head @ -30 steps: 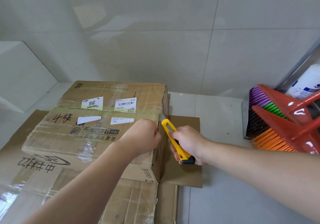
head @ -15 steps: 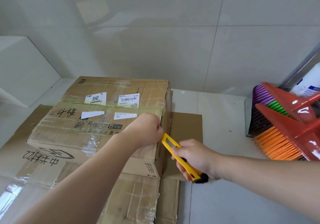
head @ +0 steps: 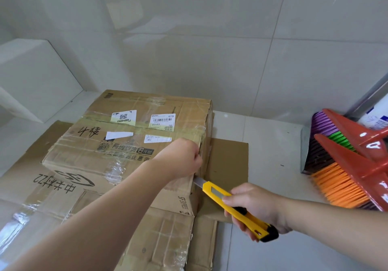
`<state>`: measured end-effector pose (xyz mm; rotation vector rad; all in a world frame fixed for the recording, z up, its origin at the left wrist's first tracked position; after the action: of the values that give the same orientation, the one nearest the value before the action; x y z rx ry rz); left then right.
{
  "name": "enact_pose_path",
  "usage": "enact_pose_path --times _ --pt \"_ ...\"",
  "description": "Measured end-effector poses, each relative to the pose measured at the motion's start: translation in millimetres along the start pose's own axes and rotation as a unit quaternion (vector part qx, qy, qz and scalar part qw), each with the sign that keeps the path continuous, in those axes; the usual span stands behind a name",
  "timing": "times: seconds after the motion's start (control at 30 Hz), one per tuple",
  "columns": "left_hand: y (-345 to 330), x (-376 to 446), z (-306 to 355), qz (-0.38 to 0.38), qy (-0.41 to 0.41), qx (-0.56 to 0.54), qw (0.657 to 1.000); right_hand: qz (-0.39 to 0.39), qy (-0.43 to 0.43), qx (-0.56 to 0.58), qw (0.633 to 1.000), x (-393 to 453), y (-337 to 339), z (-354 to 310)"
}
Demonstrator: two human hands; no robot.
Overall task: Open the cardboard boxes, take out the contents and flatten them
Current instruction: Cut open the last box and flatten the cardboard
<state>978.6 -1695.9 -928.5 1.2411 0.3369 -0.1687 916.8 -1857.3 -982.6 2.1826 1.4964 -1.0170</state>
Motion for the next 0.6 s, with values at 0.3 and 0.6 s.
enact_pose_path --times 0.3,0.6 --pt "30 -30 -64 0.076 0.075 -0.014 0.994 0.129 0.046 0.029 0.990 -16 47 -12" --pt "62 -116 -230 0.210 0.263 -0.005 0.942 0.220 0.097 -0.085 0.967 23 40 -76"
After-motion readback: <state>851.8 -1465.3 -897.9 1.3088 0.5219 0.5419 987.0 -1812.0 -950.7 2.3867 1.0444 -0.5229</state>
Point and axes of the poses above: each hand's wrist, its own x-axis towards the middle knuckle, its own y-axis out of the back of the hand, z = x × y, the point moved 10 cm from there along x, towards the middle knuckle, and after that the axes turned 8 degrees about -z, right-handed, at the moved point
